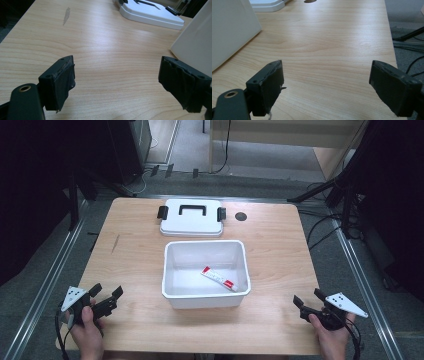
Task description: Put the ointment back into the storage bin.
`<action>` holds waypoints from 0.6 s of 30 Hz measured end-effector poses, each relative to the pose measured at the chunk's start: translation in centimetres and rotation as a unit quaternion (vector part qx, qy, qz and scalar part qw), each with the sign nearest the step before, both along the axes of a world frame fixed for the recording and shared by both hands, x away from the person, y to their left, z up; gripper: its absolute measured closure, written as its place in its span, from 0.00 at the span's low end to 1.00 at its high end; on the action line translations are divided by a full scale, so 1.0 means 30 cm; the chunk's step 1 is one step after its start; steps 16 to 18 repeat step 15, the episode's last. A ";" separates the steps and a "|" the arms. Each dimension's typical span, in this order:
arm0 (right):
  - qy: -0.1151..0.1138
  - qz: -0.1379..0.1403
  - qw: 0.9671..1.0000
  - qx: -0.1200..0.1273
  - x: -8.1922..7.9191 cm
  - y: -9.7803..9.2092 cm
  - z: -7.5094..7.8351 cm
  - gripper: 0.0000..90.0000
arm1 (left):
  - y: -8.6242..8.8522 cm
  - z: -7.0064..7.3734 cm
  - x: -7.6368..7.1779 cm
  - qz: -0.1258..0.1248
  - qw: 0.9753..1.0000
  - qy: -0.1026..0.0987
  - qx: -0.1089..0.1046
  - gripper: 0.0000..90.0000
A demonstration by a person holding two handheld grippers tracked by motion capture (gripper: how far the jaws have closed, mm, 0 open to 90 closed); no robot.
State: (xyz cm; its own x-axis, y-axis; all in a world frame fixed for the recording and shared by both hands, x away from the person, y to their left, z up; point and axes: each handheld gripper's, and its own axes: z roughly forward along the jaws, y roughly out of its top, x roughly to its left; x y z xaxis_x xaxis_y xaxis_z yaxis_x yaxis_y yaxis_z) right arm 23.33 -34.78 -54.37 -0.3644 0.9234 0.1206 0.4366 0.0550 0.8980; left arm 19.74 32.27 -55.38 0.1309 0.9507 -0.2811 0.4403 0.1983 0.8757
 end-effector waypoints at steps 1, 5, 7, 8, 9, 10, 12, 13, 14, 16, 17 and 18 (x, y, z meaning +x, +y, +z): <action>0.001 0.001 1.000 -0.001 -0.003 0.001 -0.001 0.13 | 0.001 0.000 0.000 0.000 1.000 0.000 0.000 0.16; 0.005 -0.013 1.000 -0.002 0.001 0.002 -0.005 0.09 | 0.000 0.000 0.001 0.001 1.000 0.002 -0.001 0.16; 0.008 -0.024 1.000 0.007 0.006 -0.006 -0.006 0.07 | -0.001 0.000 0.001 -0.001 1.000 0.003 0.001 0.16; 0.008 -0.024 1.000 0.007 0.006 -0.006 -0.006 0.07 | -0.001 0.000 0.001 -0.001 1.000 0.003 0.001 0.16; 0.008 -0.031 0.999 0.012 0.006 -0.010 -0.007 0.07 | -0.001 0.000 0.002 0.000 1.000 0.005 0.001 0.16; 0.008 -0.031 0.999 0.012 0.006 -0.010 -0.007 0.07 | -0.001 0.000 0.002 0.000 1.000 0.005 0.001 0.16; 0.011 -0.036 0.999 0.014 0.006 -0.011 -0.007 0.07 | -0.002 0.001 0.003 0.000 1.000 0.005 0.003 0.16; 0.011 -0.037 0.999 0.014 0.007 -0.011 -0.007 0.07 | -0.003 0.001 0.003 0.000 1.000 0.005 0.004 0.16; 0.013 -0.038 0.999 0.013 0.007 -0.011 -0.007 0.07 | -0.003 0.001 0.003 0.000 1.000 0.005 0.004 0.16; 0.014 -0.040 0.999 0.013 0.007 -0.011 -0.007 0.08 | -0.003 0.001 0.003 0.000 1.000 0.005 0.004 0.16; 0.014 -0.040 0.999 0.013 0.007 -0.011 -0.007 0.08 | -0.003 0.001 0.003 0.000 1.000 0.005 0.004 0.16; 0.014 -0.040 0.999 0.013 0.007 -0.011 -0.007 0.08 | -0.003 0.001 0.003 0.000 1.000 0.005 0.004 0.16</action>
